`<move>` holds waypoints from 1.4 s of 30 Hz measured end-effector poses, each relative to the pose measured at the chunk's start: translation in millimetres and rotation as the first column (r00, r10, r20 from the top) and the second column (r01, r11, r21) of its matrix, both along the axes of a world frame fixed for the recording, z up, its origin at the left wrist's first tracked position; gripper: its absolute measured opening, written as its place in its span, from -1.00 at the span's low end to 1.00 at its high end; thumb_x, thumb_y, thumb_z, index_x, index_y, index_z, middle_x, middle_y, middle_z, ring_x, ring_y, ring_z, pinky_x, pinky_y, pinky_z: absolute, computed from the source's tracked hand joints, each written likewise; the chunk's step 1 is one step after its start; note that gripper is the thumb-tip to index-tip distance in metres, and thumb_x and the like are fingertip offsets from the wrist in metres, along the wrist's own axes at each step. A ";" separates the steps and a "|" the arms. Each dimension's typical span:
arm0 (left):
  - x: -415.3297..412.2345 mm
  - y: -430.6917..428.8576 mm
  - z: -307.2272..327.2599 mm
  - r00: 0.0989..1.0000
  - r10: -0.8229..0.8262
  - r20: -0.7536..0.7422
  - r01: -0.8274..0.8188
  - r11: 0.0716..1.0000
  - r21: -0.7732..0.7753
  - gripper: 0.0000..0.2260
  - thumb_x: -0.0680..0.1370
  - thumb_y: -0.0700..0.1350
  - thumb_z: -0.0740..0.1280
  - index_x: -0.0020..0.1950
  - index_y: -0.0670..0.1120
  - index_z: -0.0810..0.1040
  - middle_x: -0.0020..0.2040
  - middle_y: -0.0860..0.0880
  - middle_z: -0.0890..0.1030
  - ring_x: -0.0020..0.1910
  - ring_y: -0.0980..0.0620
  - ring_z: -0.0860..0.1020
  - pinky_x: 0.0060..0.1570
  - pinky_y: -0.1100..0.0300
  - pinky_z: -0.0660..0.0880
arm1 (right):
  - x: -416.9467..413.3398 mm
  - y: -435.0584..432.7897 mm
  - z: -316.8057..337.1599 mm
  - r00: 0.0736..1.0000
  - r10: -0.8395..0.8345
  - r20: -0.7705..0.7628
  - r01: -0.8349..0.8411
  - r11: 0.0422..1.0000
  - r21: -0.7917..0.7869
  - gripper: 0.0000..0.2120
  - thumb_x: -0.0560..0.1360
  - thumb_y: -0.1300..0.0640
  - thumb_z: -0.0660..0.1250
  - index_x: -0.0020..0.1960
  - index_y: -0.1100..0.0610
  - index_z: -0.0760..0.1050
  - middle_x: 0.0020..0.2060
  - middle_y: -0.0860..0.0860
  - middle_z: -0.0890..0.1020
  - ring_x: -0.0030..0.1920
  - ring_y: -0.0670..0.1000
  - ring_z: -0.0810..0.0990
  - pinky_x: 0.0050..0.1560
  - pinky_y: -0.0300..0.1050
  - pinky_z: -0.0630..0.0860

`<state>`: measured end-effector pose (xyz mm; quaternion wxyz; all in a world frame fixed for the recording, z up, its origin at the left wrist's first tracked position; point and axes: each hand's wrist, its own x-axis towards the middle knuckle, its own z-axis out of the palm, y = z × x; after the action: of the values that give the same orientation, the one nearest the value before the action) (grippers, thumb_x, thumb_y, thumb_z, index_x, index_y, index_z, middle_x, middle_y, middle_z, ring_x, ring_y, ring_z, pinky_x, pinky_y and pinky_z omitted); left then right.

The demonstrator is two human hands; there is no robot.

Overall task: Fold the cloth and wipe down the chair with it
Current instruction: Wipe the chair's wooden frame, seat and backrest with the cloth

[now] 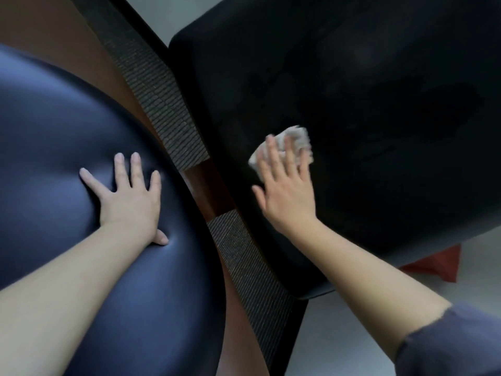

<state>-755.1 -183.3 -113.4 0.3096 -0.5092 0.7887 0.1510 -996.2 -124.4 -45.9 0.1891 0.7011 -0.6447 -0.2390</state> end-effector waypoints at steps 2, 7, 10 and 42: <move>-0.1 0.6 -0.5 1.000 0.005 -0.020 -0.005 1.000 0.008 0.19 0.29 0.50 0.34 0.59 -0.05 -0.28 0.53 -0.30 -0.36 0.51 -0.36 -0.34 0.29 -0.57 -0.02 | 8.3 1.2 -19.3 0.984 0.176 -0.002 -0.172 0.963 0.207 -0.33 0.55 -0.18 0.18 0.53 0.16 0.18 0.55 0.15 0.04 0.54 0.26 -0.06 0.49 0.25 -0.11; 1.8 0.3 -3.0 0.999 0.020 -0.035 -0.019 1.000 0.015 0.20 0.29 0.49 0.34 0.59 -0.06 -0.28 0.53 -0.31 -0.37 0.50 -0.37 -0.35 0.29 -0.58 -0.02 | -2.4 -45.8 10.7 0.965 0.254 -0.062 -0.237 0.950 0.202 -0.37 0.53 -0.13 0.20 0.50 0.15 0.25 0.53 0.17 0.14 0.50 0.29 0.11 0.48 0.27 0.02; -0.6 0.9 -4.4 0.999 0.018 -0.029 -0.018 1.000 0.010 0.20 0.29 0.49 0.35 0.59 -0.07 -0.28 0.53 -0.33 -0.36 0.50 -0.39 -0.34 0.28 -0.58 -0.01 | -11.7 -93.7 43.8 0.994 0.090 -0.065 -0.095 0.993 -0.065 -0.38 0.58 -0.12 0.11 0.54 0.16 0.13 0.54 0.18 0.06 0.53 0.29 -0.01 0.48 0.30 -0.03; -145.4 -8.9 82.8 0.571 0.336 -0.749 -0.196 0.942 0.272 0.18 0.34 0.26 0.50 0.57 0.05 -0.36 0.56 -0.11 -0.40 0.58 -0.15 -0.25 0.45 -0.30 0.07 | -91.0 -3.9 140.1 0.984 0.140 -0.109 -0.131 0.988 0.082 -0.37 0.59 -0.17 0.06 0.55 0.15 0.13 0.55 0.16 0.05 0.54 0.26 -0.06 0.48 0.27 0.02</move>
<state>-900.5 -192.2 -30.6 -0.0542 -0.4776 0.7430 0.4656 -1087.2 -128.3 94.2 0.2154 0.7351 -0.5740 -0.2895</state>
